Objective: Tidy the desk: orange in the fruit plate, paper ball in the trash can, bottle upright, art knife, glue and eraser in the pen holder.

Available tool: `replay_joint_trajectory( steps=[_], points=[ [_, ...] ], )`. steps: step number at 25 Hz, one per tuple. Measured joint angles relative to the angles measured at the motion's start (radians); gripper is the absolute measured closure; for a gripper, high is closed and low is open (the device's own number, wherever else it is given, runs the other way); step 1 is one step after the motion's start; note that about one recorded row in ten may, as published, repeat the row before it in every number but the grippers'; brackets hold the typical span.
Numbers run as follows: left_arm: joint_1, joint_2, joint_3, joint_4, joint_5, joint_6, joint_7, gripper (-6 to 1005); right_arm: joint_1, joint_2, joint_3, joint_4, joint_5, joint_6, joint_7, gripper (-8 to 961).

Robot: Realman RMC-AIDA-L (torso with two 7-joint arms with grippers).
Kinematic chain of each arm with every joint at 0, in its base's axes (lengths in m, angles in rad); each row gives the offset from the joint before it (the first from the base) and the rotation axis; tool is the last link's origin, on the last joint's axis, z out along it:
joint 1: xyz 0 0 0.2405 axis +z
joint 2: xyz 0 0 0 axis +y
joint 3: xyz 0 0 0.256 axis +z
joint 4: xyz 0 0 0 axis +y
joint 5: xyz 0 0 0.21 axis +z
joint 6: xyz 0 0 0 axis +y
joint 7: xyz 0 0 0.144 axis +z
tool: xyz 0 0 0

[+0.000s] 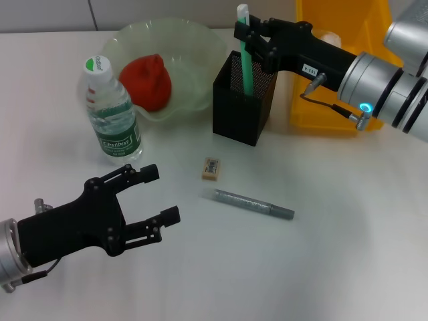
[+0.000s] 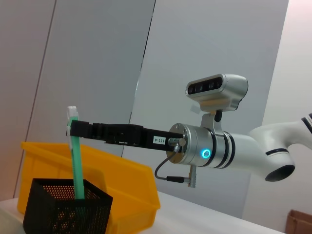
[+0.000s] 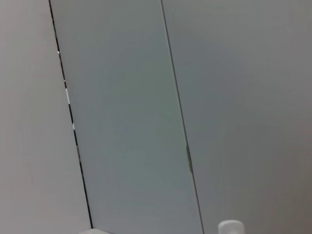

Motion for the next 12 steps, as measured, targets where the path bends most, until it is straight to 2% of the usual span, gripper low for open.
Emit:
replay_joint_trajectory(
  steps=[9, 12],
  points=[
    [0.002, 0.000, 0.000, 0.001, 0.000, 0.002, 0.000, 158, -0.002, 0.000, 0.001, 0.001, 0.002, 0.004, -0.022, 770],
    [0.002, 0.000, 0.000, 0.002, 0.000, 0.002, 0.000, 158, -0.002, 0.000, 0.001, 0.002, 0.005, 0.005, -0.022, 680]
  ],
)
